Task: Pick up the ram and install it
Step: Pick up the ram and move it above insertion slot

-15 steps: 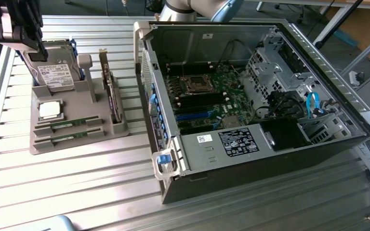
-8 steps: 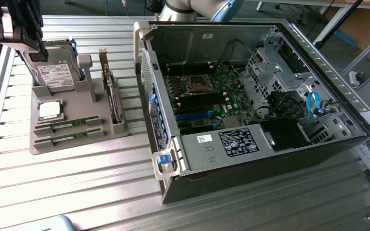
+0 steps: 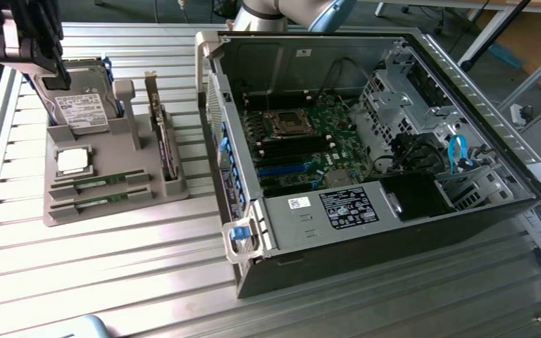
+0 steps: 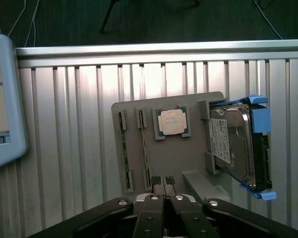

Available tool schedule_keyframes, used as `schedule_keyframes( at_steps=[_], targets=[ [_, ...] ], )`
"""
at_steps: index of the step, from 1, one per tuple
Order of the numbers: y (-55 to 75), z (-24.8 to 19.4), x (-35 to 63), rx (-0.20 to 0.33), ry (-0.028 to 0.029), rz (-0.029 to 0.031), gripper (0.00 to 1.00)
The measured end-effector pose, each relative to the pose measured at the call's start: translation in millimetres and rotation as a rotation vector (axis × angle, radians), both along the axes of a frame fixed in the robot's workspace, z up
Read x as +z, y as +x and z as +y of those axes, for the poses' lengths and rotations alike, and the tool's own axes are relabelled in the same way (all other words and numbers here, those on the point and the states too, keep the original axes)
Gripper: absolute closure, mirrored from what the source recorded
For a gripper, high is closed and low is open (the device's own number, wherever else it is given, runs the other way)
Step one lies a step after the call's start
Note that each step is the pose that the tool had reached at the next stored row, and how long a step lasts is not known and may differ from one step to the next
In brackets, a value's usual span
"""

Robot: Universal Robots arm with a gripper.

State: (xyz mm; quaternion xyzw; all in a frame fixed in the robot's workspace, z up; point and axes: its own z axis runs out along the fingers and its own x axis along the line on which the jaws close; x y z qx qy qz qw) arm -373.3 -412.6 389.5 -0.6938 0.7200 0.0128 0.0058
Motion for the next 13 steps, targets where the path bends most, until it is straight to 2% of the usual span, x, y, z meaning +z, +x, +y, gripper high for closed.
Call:
schedule_keyframes(
  at_steps=[13],
  targets=[
    [0.0,0.0,-2.0,0.004,0.0000,0.0000,0.90]
  ],
)
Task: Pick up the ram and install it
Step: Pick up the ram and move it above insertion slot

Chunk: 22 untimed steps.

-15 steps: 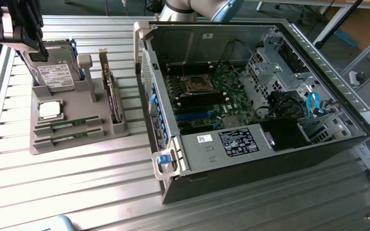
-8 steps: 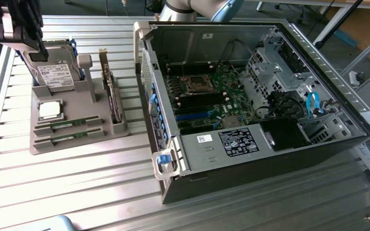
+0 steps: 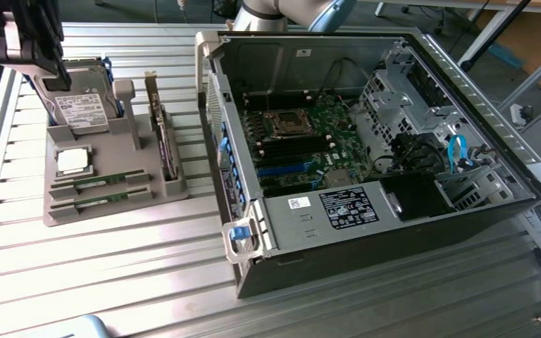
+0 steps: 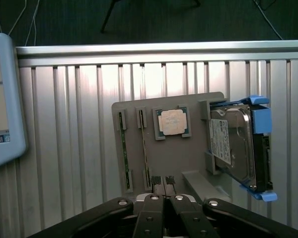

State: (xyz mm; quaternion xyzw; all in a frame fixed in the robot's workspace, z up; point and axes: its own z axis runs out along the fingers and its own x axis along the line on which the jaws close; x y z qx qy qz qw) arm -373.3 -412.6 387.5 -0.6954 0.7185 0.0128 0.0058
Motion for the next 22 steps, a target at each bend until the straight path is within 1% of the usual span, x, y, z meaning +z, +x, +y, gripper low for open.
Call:
schedule_keyframes(
  at_steps=[18,22],
  targets=[
    [0.0,0.0,-14.5,0.000,-0.0001,0.0001,0.90],
    [0.0,0.0,-15.6,0.000,-0.0001,0.0001,0.90]
  ],
)
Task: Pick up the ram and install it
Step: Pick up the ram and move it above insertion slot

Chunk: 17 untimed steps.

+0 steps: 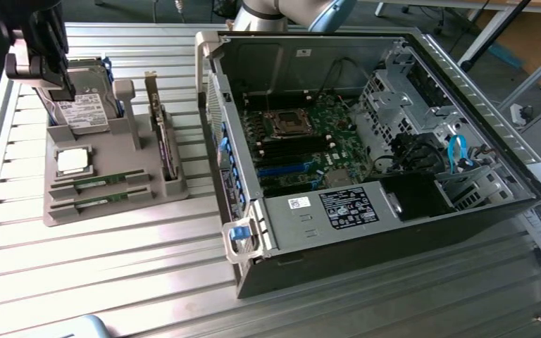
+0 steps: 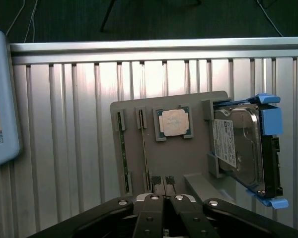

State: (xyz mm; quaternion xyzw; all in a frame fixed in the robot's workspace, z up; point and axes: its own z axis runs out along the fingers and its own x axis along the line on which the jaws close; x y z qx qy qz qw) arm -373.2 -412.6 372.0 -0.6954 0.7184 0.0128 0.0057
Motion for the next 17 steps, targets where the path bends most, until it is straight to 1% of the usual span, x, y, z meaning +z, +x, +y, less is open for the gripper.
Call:
schedule_keyframes(
  at_steps=[13,14,16,17],
  targets=[
    [0.0,0.0,-0.2,0.000,0.0001,-0.0001,0.89],
    [0.0,0.0,-0.2,0.000,0.0001,-0.0001,0.84],
    [0.0,0.0,-0.1,0.000,0.0001,-0.0001,0.84],
    [0.0,0.0,-0.1,0.000,0.0001,-0.0001,0.76]
  ],
)
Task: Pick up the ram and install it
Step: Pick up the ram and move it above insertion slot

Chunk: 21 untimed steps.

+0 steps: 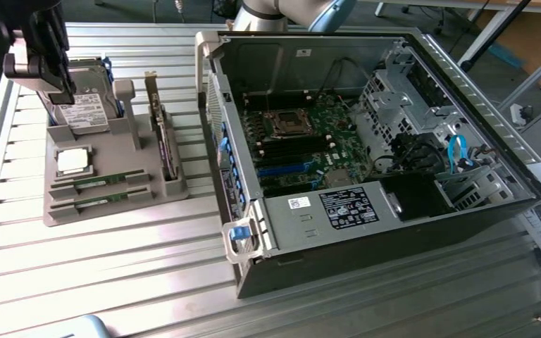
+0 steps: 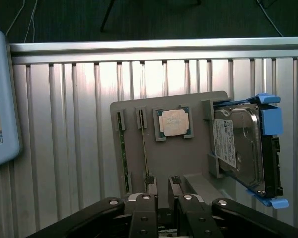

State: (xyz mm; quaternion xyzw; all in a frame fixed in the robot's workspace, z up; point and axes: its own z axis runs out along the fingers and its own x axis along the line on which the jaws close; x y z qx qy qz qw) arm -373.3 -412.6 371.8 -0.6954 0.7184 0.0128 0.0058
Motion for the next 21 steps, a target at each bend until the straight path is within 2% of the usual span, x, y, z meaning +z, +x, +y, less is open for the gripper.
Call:
schedule_keyframes(
  at_steps=[6,21],
  targets=[
    [0.0,0.0,-0.5,0.000,0.0001,-0.0002,0.76],
    [0.0,0.0,-12.5,0.000,0.0001,-0.0001,0.76]
  ],
)
